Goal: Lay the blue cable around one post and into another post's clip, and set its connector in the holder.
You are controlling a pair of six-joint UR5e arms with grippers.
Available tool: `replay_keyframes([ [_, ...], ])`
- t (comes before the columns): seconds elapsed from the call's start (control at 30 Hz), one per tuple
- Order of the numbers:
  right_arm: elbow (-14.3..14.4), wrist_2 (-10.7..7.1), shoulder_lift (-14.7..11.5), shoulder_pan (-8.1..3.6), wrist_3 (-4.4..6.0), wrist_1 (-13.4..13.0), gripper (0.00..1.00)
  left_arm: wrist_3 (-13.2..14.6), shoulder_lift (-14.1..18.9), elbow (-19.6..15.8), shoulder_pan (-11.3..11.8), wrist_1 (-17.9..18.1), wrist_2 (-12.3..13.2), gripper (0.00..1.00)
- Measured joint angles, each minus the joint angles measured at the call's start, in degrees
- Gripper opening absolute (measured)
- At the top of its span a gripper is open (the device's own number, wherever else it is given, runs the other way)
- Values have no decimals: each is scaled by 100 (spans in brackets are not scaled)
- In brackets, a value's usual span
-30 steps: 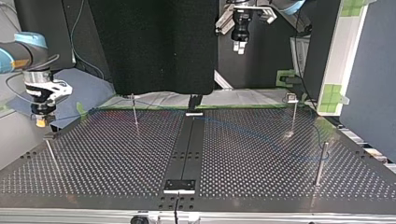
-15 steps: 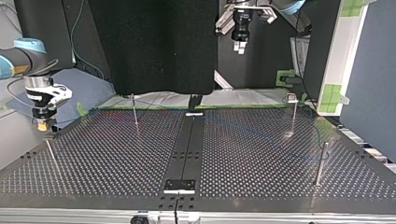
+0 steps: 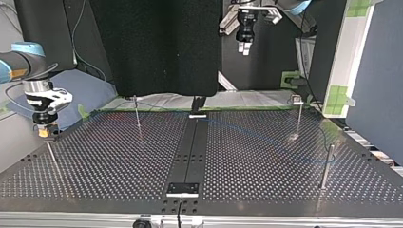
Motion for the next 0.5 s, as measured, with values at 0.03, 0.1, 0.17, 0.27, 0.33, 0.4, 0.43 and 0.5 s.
replay_keyframes([
  [0.03, -9, -7, 17, -2, 1, -2, 0, 1, 0, -3, 1, 0, 0, 100],
  [0.1, -46, -26, 82, -3, -1, 9, 0, 2, -1, -6, 2, 0, 0, 100],
  [0.17, -81, -40, 151, -3, -7, 26, 0, 2, -2, -6, 4, 0, 1, 100],
  [0.27, -105, -49, 197, -4, -13, 37, 0, 0, -1, -7, 7, 0, 1, 100],
  [0.33, -131, -54, 236, -11, -25, 40, 0, -1, -1, -7, 8, 0, 1, 100],
  [0.4, -176, -84, 283, -17, -38, 41, 0, -2, 0, -8, 8, 0, 2, 100],
  [0.43, -194, -106, 297, -19, -41, 43, 0, -2, -1, -8, 9, 0, 2, 100],
  [0.5, -232, -167, 316, -20, -46, 47, 0, -2, 0, -8, 9, 0, 2, 100],
])
